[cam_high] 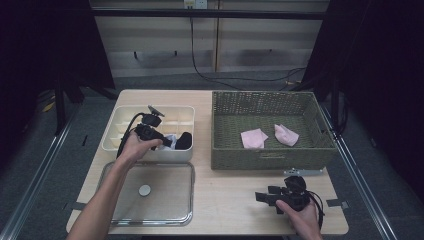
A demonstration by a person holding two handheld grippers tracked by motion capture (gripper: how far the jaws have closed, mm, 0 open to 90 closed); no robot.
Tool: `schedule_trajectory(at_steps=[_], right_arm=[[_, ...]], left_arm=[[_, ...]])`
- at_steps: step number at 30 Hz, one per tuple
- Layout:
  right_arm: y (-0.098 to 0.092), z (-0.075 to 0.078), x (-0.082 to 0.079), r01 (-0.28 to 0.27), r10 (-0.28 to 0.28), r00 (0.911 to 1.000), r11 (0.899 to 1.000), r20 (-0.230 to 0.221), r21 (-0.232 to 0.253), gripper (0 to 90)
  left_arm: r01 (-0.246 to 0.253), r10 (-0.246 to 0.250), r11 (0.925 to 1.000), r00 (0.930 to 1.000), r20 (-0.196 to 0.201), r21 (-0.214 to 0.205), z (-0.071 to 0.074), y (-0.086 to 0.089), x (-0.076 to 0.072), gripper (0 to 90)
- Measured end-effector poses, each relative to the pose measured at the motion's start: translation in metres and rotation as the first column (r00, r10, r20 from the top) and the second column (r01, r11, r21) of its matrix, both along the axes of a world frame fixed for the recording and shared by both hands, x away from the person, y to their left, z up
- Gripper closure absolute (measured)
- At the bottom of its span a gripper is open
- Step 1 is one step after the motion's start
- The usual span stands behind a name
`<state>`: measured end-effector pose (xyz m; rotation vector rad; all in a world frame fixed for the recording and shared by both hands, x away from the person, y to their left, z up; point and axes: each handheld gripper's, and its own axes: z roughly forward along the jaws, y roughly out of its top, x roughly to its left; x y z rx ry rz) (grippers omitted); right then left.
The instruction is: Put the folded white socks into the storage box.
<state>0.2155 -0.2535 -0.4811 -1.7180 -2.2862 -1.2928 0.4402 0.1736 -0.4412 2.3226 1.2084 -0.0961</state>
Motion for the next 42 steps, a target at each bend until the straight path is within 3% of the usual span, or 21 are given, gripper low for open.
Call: schedule_trajectory(at_steps=[3, 9, 14, 18, 19, 21, 25, 29, 31, 36, 42], right_arm=[[0.000, 0.000, 0.000, 0.006, -0.006, 1.0000, 1.000, -0.005, 0.001, 27.9], [-0.001, 0.001, 0.000, 0.007, -0.007, 1.0000, 1.000, -0.004, 0.002, 27.9], [0.000, 0.000, 0.001, 0.002, -0.002, 1.0000, 1.000, -0.006, 0.001, 27.8], [0.001, 0.001, 0.001, 0.002, -0.002, 1.0000, 1.000, -0.002, 0.007, 27.7], [0.000, 0.001, 0.001, 0.003, -0.003, 1.0000, 1.000, -0.001, 0.006, 27.7], [-0.002, 0.001, 0.001, 0.008, -0.008, 1.0000, 1.000, -0.002, 0.008, 27.7], [-0.002, 0.000, 0.001, 0.012, -0.012, 0.9999, 1.000, -0.004, 0.011, 27.7], [-0.001, 0.000, 0.001, 0.014, -0.014, 0.9999, 1.000, -0.005, 0.005, 26.9], [-0.001, 0.000, 0.001, 0.012, -0.012, 0.9999, 1.000, -0.004, 0.004, 26.6], [-0.002, 0.001, 0.001, 0.016, -0.016, 0.9999, 1.000, 0.000, 0.007, 26.6], [-0.002, 0.001, 0.000, 0.018, -0.018, 0.9998, 1.000, 0.003, 0.008, 26.6]], left_arm=[[-0.009, 0.010, 0.9999, 0.9996, -0.026, 0.005, -0.002, 0.000, 0.002, 76.2], [-0.017, 0.017, 0.9997, 0.9998, -0.010, -0.017, -0.007, 0.002, 0.000, 76.4], [-0.012, 0.012, 0.9998, 0.9999, 0.008, 0.018, -0.006, -0.003, -0.002, 76.3], [-0.020, 0.021, 0.9987, 0.9996, 0.019, -0.046, -0.007, 0.006, -0.004, 74.4], [-0.021, 0.022, 0.9991, 0.9992, 0.033, -0.038, -0.007, 0.006, -0.005, 73.8], [-0.027, 0.028, 0.9993, 0.9986, 0.045, -0.026, -0.005, 0.005, -0.007, 71.4], [-0.035, 0.037, 0.9985, 0.9984, 0.042, -0.042, -0.001, 0.007, -0.009, 68.1], [-0.052, 0.056, 0.9929, 0.9981, 0.028, -0.107, 0.000, 0.014, -0.010, 62.3], [-0.039, 0.042, 0.9922, 0.9986, 0.030, -0.118, 0.000, 0.016, -0.011, 59.4], [-0.055, 0.059, 0.9924, 0.9974, 0.041, -0.110, 0.005, 0.019, -0.013, 51.8], [-0.061, 0.069, 0.9897, 0.9959, 0.058, -0.129, 0.012, 0.024, -0.016, 41.9]])
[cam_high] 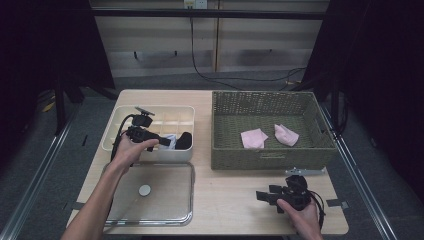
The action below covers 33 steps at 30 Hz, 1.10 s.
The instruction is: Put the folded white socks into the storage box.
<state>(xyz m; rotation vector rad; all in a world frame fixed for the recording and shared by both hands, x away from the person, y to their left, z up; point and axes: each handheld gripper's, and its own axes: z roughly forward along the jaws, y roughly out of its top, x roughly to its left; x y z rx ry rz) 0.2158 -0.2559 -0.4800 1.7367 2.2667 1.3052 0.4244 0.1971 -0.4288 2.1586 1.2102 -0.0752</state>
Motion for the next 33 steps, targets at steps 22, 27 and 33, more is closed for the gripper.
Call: schedule_trajectory(at_steps=[22, 27, 33], right_arm=[[-0.004, 0.001, 0.000, 0.015, -0.014, 0.9999, 1.000, 0.003, -0.012, 25.2], [-0.005, 0.002, -0.001, 0.019, -0.019, 0.9998, 1.000, 0.006, -0.012, 25.5], [-0.004, 0.003, -0.002, 0.020, -0.020, 0.9998, 1.000, 0.010, -0.012, 26.4]], left_arm=[[-0.039, 0.047, 0.9966, 0.9920, 0.117, -0.072, 0.021, 0.021, -0.034, 33.6], [-0.027, 0.039, 0.9968, 0.9865, 0.159, -0.076, 0.024, 0.024, -0.052, 36.9], [-0.022, 0.041, 0.9951, 0.9793, 0.198, -0.097, 0.030, 0.027, -0.072, 38.9]])
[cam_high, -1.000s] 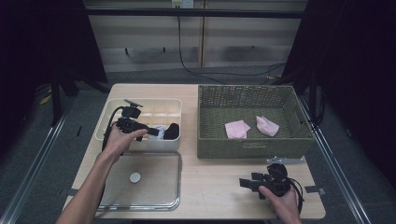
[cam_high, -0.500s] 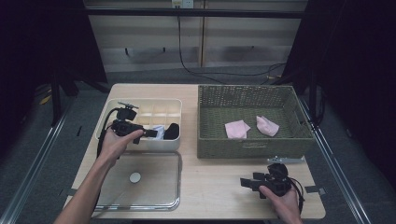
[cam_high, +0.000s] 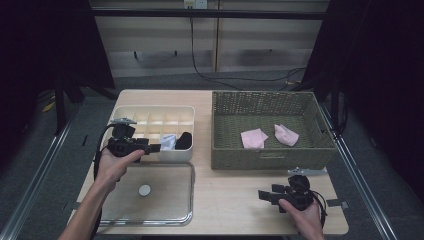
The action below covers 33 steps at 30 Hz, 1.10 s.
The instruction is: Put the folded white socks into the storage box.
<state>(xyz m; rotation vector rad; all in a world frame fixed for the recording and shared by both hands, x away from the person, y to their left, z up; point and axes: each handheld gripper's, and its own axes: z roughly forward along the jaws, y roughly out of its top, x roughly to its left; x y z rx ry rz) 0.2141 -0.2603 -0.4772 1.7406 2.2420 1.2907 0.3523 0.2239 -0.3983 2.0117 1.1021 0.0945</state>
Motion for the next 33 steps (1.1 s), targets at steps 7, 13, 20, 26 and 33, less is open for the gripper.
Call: schedule_trajectory(at_steps=[7, 13, 20, 26, 33], right_arm=[[-0.001, 0.002, -0.002, 0.004, -0.004, 1.0000, 1.000, 0.003, 0.015, 28.1], [-0.003, 0.008, -0.003, 0.002, -0.003, 0.9997, 0.999, 0.024, 0.039, 31.4], [-0.010, 0.020, -0.005, 0.025, -0.029, 0.9978, 0.997, 0.060, 0.068, 32.9], [-0.014, 0.033, -0.004, 0.018, -0.023, 0.9967, 0.998, 0.078, 0.067, 37.8], [-0.023, 0.059, -0.003, 0.013, -0.023, 0.9894, 0.997, 0.143, 0.074, 41.0]], left_arm=[[0.060, -0.060, 0.9982, 0.9981, 0.016, -0.003, -0.008, -0.006, -0.024, 37.8], [0.070, -0.069, 0.9975, 0.9971, 0.032, -0.009, -0.015, -0.011, -0.049, 36.2], [0.078, -0.078, 0.9966, 0.9969, -0.013, -0.026, -0.034, -0.011, -0.062, 33.8], [0.099, -0.099, 0.9947, 0.9951, -0.006, 0.028, -0.045, -0.010, -0.073, 29.8], [0.109, -0.109, 0.9941, 0.9939, -0.019, -0.002, -0.055, -0.010, -0.081, 28.1]])
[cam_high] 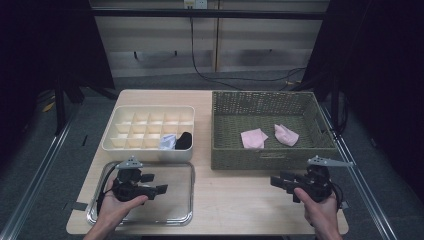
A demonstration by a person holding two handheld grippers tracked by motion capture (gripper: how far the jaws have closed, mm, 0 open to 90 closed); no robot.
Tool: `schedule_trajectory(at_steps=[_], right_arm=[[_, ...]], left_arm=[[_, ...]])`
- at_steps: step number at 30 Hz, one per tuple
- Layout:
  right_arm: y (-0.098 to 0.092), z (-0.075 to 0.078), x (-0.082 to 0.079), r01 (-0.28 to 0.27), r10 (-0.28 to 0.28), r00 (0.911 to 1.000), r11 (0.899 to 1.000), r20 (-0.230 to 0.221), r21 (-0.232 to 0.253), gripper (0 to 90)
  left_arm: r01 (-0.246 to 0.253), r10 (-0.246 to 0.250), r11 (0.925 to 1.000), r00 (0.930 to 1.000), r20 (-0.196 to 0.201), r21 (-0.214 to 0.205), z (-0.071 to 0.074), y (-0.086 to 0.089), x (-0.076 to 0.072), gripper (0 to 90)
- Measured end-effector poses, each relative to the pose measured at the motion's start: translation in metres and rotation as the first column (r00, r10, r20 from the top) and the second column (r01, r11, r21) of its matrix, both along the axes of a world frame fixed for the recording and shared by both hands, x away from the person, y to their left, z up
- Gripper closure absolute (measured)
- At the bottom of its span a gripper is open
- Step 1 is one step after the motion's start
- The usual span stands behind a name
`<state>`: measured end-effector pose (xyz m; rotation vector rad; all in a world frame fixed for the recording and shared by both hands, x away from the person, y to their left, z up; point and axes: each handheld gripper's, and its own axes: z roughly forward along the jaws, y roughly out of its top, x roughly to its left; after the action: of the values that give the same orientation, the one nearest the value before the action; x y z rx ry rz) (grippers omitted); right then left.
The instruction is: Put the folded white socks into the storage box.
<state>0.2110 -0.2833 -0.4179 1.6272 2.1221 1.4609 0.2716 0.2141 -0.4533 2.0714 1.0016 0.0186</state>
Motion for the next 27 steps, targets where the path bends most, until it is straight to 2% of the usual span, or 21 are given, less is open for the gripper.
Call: schedule_trajectory(at_steps=[3, 7, 9, 11, 14, 20, 23, 25, 27], right_arm=[[-0.007, 0.011, 0.002, 0.004, -0.004, 0.9999, 1.000, 0.013, 0.013, 42.1], [-0.015, 0.022, 0.008, 0.008, -0.008, 0.9997, 1.000, 0.022, 0.003, 44.6], [-0.019, 0.028, 0.011, 0.012, -0.012, 0.9996, 1.000, 0.024, 0.000, 45.1], [-0.021, 0.035, 0.014, 0.018, -0.019, 0.9989, 1.000, 0.042, 0.005, 45.4], [-0.020, 0.043, 0.021, -0.005, 0.006, 0.9985, 1.000, 0.055, -0.017, 45.6], [-0.023, 0.047, 0.046, 0.005, -0.004, 0.9993, 0.999, 0.038, -0.038, 46.7], [-0.026, 0.046, 0.060, 0.025, -0.024, 0.9994, 0.998, 0.025, -0.055, 48.1], [-0.030, 0.043, 0.069, 0.030, -0.029, 0.9994, 0.999, 0.019, -0.046, 49.0], [-0.031, 0.041, 0.076, 0.033, -0.032, 0.9994, 0.997, 0.009, -0.065, 49.3]], left_arm=[[-0.002, 0.002, 1.0000, 1.0000, -0.005, 0.005, -0.003, -0.002, 0.000, 28.2], [0.006, -0.006, 0.9998, 0.9999, -0.010, 0.019, -0.006, -0.004, 0.000, 28.2], [0.021, -0.021, 0.9998, 0.9996, -0.019, 0.004, -0.006, -0.004, 0.000, 28.1], [0.017, -0.017, 0.9998, 0.9997, -0.018, 0.007, -0.007, -0.004, 0.001, 28.1], [0.018, -0.018, 0.9998, 0.9996, -0.021, 0.003, -0.008, -0.004, 0.002, 28.1], [0.013, -0.014, 0.9996, 0.9993, -0.033, -0.026, -0.009, -0.002, 0.001, 28.1], [0.014, -0.015, 0.9996, 0.9995, -0.027, -0.023, -0.009, 0.000, 0.002, 28.1], [0.015, -0.015, 0.9996, 0.9995, -0.027, -0.024, -0.009, 0.001, 0.003, 28.1], [0.004, -0.004, 0.9998, 0.9997, -0.023, -0.020, -0.009, 0.002, 0.003, 28.1]])
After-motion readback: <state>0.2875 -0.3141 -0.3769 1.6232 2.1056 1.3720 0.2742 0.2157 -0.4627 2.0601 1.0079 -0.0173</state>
